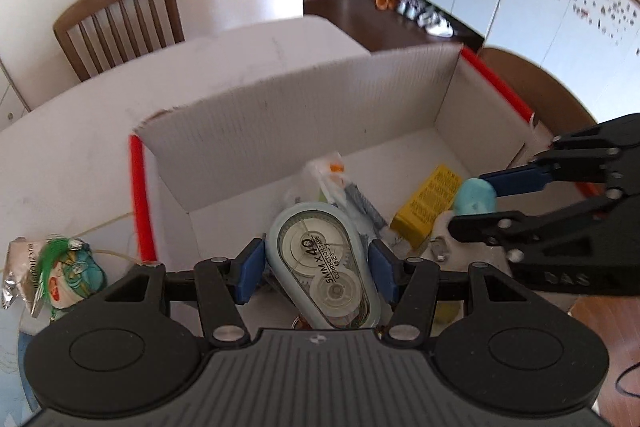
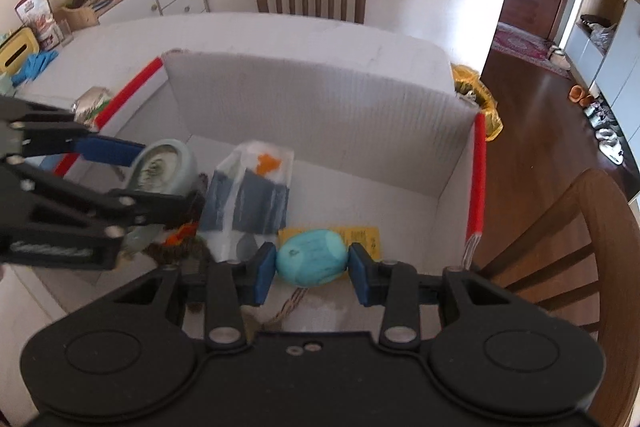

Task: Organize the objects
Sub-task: 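Carry the tape roller into the box with the left tool while the right tool releases the teal block, then withdraw both tools from the box back over the remaining items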

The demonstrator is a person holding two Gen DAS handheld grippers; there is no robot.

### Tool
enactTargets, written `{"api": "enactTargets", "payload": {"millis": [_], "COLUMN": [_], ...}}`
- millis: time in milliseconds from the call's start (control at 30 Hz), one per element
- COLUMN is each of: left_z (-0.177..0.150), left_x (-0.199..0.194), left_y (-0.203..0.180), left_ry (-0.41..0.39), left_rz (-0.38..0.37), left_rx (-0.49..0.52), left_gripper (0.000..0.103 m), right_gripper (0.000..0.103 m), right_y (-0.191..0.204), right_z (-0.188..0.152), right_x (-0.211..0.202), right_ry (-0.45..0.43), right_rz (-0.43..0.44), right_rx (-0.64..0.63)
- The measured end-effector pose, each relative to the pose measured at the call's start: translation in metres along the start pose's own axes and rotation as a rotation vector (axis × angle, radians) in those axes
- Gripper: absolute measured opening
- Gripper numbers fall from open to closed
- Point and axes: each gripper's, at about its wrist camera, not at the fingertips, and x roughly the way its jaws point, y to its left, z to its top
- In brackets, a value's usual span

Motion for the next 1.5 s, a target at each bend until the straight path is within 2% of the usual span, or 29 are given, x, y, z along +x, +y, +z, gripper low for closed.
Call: {"api": "enactTargets", "payload": {"millis": [200, 567, 633, 767, 1100, 1400, 1500], "left_z": [0.0, 0.002, 0.002, -0.001, -0.009, -0.026, -0.032], "left_x": [0.02, 0.022, 0.018, 0.008, -0.036, -0.09, -0.107], "left_y": [0.001, 0.001, 0.002, 0.004, 0.013, 0.044, 0.061], "left_ry": [0.066, 0.083, 0.077, 0.044, -0.043, -0.146, -0.179], "left_rz": [-0.004, -0.003, -0.008, -0.007, -0.043, -0.084, -0.081], "left_rx": [0.015, 0.005, -0.002, -0.009, -0.032, -0.058, -0.063], "left_gripper": [0.056, 0.056, 0.062, 0.066, 0.066, 0.066, 0.07], "right_gripper": [0.038, 0.042, 0.045, 0.05, 0.051, 0.053, 0.057], "right_y": [0.002, -0.001, 0.0, 0.001, 0.016, 0.054, 0.072], "right_z": [-0.007, -0.007, -0.007, -0.01, -0.009, 0.0, 0.005], "right_x": [0.0, -0.005, -0.008, -0.018, -0.05, -0.078, -0.084], "right_ry": [0.025, 0.008, 0.0, -0.025, -0.092, -0.168, -0.19], "right_rz": [-0.002, 0.027, 0.027, 0.036, 0.031, 0.022, 0.015], "right_rx": [-0.025, -0.006, -0.002, 0.01, 0.033, 0.056, 0.064]}}
